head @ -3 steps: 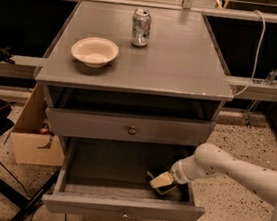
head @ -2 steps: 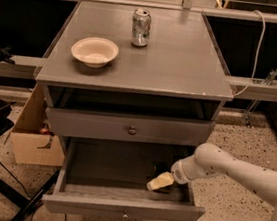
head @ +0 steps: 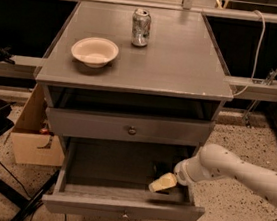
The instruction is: Place sponge into middle drawer
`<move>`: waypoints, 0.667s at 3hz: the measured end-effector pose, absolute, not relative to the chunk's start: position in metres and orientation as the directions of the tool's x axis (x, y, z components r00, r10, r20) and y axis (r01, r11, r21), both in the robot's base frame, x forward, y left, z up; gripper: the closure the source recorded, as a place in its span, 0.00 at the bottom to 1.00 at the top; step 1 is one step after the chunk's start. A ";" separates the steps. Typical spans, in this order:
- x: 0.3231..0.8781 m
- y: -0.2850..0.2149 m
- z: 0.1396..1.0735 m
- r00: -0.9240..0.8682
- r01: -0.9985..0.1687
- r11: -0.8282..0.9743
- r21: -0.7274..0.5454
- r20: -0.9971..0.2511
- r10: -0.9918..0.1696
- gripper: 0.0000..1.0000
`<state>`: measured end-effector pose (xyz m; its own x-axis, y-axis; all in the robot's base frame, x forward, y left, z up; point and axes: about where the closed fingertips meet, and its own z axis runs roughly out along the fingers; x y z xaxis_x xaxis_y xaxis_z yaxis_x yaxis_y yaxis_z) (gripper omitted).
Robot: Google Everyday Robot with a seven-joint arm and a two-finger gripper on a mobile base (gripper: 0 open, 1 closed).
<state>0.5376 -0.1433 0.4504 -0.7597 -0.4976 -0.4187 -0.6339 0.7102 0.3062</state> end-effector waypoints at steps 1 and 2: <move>0.498 -0.154 0.514 -0.730 -0.665 0.697 0.269 -0.432 -0.529 0.00; 0.458 -0.164 0.575 -0.720 -0.677 0.698 0.234 -0.409 -0.561 0.00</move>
Offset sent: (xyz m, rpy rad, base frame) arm -0.1269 -0.0436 0.2555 -0.1861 -0.0963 0.0629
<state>0.4582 -0.1641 0.5752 -0.7198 -0.5609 -0.4090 -0.6768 0.6979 0.2340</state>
